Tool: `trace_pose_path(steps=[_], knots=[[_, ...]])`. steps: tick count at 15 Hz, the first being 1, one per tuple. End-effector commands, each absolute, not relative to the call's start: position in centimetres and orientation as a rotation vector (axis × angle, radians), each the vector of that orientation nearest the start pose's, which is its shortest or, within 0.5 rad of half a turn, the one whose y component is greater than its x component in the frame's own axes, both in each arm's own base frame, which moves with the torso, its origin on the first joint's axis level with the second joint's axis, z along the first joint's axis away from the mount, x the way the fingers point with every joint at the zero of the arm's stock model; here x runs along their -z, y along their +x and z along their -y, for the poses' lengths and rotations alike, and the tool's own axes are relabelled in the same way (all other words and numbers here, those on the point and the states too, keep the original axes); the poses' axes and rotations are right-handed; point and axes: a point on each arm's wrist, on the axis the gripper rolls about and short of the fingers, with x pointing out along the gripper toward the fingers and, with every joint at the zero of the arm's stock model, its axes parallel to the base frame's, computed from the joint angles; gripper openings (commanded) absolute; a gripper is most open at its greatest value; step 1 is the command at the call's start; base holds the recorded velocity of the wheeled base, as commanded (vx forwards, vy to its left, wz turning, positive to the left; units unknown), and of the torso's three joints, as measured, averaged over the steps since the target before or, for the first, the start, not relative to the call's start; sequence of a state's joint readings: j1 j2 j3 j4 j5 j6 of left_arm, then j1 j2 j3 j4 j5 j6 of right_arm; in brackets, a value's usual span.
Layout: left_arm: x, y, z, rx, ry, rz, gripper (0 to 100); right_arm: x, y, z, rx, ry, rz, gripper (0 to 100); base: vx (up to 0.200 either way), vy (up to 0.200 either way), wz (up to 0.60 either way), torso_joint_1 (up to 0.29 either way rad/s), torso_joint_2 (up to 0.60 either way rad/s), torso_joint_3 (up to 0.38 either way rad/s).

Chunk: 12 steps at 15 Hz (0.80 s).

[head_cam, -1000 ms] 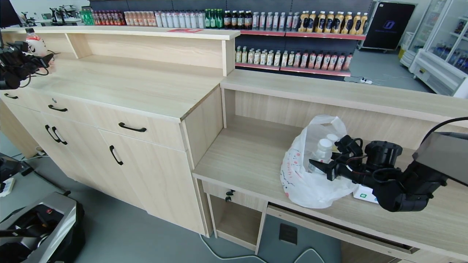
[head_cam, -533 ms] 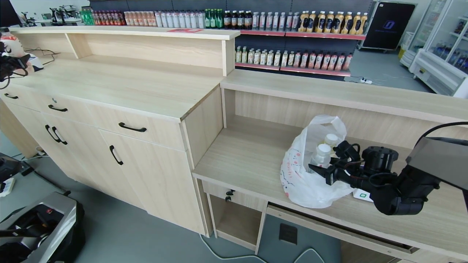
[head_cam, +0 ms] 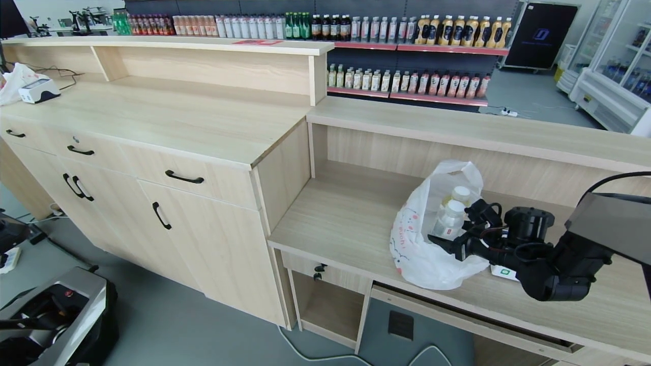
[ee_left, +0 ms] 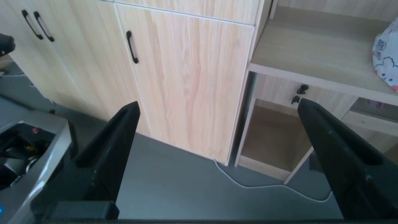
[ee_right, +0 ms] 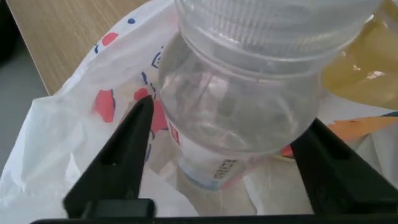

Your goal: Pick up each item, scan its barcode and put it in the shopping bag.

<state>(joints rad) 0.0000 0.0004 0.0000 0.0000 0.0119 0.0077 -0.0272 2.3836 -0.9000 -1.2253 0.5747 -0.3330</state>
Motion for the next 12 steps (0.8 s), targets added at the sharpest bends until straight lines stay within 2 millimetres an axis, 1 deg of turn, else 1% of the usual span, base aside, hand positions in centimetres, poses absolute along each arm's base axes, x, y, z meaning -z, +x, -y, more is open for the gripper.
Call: trace_pose_path(steps=[1, 2, 4, 6, 7, 9, 10, 11, 12], knots=[[-7.5, -2.3, 0.0, -0.012, 0.008, 0.000, 100, -2.1, 40.3, -0.2, -0.587, -0.242, -0.148, 100, 0.000, 0.000, 0.00, 0.000, 0.00, 0.000], [-7.5, -2.3, 0.0, -0.012, 0.008, 0.000, 100, -2.7, 40.2, -0.2, -0.595, -0.241, -0.139, 100, 0.000, 0.000, 0.00, 0.000, 0.00, 0.000], [-7.5, -2.3, 0.0, -0.014, 0.008, 0.000, 100, -5.5, 39.1, -0.3, -0.620, -0.212, -0.170, 100, 0.000, 0.000, 0.00, 0.000, 0.00, 0.000], [-7.5, -2.3, 0.0, -0.014, 0.008, 0.000, 100, -7.5, 38.4, -0.3, -0.621, -0.207, -0.180, 100, 0.000, 0.000, 0.00, 0.000, 0.00, 0.000], [-7.5, -2.3, 0.0, -0.012, 0.008, 0.000, 100, -8.3, 38.2, -0.3, -0.619, -0.212, -0.166, 100, 0.000, 0.000, 0.00, 0.000, 0.00, 0.000], [-7.5, -2.3, 0.0, -0.012, 0.008, 0.000, 100, -11.3, 37.0, -0.4, -0.612, -0.235, -0.114, 100, 0.000, 0.000, 0.00, 0.000, 0.00, 0.000], [-7.5, -2.3, 0.0, -0.012, 0.008, 0.000, 100, -12.0, 36.5, -0.4, -0.610, -0.244, -0.105, 100, 0.000, 0.000, 0.00, 0.000, 0.00, 0.000], [-7.5, -2.3, 0.0, -0.012, 0.008, 0.000, 100, -13.7, 35.1, -0.2, -0.600, -0.268, -0.080, 100, 0.000, 0.000, 0.00, 0.000, 0.00, 0.000], [-7.5, -2.3, 0.0, -0.014, 0.008, 0.000, 100, -15.8, 33.1, 1.2, -0.558, -0.330, -0.059, 100, 0.000, 0.000, 0.00, 0.000, 0.00, 0.000]])
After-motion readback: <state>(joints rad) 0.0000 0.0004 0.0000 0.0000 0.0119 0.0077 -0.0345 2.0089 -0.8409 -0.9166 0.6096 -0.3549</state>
